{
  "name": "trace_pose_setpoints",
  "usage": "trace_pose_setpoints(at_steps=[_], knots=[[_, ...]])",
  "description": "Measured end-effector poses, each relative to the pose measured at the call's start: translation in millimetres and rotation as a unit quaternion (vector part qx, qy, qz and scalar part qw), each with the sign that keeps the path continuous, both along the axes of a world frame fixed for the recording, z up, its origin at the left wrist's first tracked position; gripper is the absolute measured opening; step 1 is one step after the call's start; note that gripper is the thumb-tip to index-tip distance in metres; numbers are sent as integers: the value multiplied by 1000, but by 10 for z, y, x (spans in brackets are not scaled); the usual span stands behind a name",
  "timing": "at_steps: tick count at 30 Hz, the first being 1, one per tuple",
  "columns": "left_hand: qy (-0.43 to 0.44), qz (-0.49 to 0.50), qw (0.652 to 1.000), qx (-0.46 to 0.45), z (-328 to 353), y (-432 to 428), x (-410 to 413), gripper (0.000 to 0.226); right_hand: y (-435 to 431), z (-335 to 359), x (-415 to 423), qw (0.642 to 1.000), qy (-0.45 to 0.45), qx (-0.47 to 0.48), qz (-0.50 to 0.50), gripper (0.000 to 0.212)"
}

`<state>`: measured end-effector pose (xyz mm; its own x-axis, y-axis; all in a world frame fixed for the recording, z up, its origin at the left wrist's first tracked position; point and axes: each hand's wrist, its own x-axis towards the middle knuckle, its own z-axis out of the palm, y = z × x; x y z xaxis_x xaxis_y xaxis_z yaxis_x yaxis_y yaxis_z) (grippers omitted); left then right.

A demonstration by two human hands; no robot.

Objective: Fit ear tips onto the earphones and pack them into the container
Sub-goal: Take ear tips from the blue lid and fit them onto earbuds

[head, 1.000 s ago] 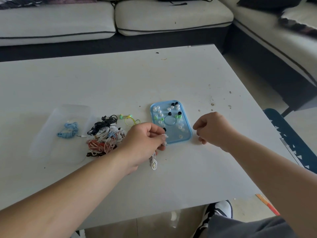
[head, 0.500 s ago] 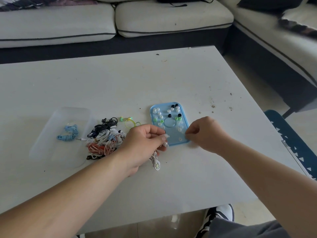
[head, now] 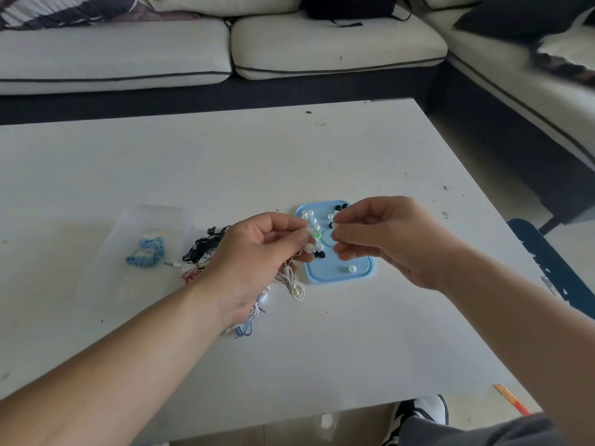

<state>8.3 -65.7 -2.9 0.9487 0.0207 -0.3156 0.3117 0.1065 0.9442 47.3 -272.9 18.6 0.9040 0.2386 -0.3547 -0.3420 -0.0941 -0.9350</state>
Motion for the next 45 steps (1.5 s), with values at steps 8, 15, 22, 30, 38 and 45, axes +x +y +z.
trace_pose_setpoints(at_steps=[8,15,22,30,38,45], knots=[[-8,-15,999,-44,74,136,16,12,193,-52,6,994,4,95,55,24],[-13,-28,998,-48,84,195,24,15,260,-64,21,988,9,137,76,17],[-21,-41,999,-25,68,199,25,11,248,-68,23,988,12,127,86,24],[-30,-61,998,-6,59,194,18,10,225,-72,18,988,18,113,101,18],[-33,-78,996,-11,65,190,7,11,184,-65,26,985,32,116,125,14],[-33,-85,996,0,55,183,9,11,176,-83,39,985,30,117,120,14]])
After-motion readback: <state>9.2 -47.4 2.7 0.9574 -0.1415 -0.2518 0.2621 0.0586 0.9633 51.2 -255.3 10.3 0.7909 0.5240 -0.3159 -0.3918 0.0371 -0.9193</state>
